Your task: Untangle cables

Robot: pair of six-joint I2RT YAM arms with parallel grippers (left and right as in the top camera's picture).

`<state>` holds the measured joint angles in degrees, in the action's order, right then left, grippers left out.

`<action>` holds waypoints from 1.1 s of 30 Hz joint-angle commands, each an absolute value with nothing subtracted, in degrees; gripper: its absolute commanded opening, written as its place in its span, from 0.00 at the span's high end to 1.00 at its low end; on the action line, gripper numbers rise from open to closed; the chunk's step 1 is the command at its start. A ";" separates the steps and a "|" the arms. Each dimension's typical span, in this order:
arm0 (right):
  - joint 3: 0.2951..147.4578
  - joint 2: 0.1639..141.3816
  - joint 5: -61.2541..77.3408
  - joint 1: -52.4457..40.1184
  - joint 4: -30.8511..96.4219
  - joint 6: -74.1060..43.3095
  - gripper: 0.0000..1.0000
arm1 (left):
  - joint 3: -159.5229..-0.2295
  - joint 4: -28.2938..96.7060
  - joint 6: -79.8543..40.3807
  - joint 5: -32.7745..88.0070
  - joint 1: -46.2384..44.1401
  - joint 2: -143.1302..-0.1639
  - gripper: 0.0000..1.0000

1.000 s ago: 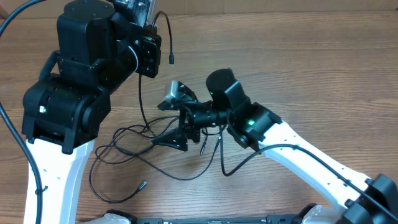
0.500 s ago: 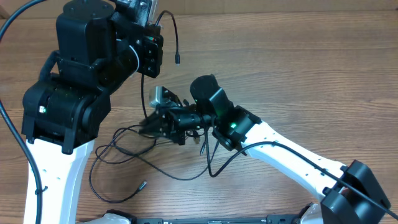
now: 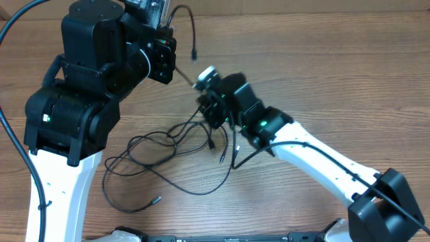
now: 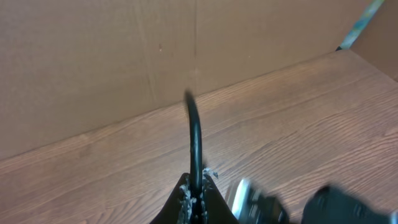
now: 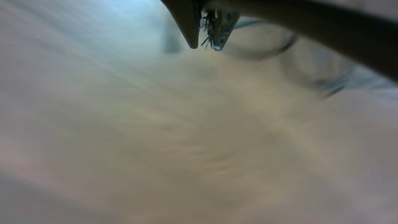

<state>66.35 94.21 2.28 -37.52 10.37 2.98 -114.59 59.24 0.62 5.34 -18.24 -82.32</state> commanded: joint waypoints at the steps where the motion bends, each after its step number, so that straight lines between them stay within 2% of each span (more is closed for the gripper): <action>1: 67.13 94.63 -10.48 -32.86 8.23 2.55 0.96 | -115.68 59.20 1.61 3.77 -18.00 -81.95 0.96; 11: 67.16 94.63 -26.81 -20.67 -2.66 1.30 0.96 | -115.68 61.30 1.98 0.82 -17.96 -81.95 0.96; 23: 67.16 94.32 -51.72 -12.91 -18.59 1.98 0.96 | -115.68 63.66 3.05 -5.13 -17.91 -81.95 0.96; 33: 67.16 92.12 -51.40 -14.48 -25.74 18.52 0.96 | -115.66 63.66 2.59 -4.86 -17.91 -82.28 0.96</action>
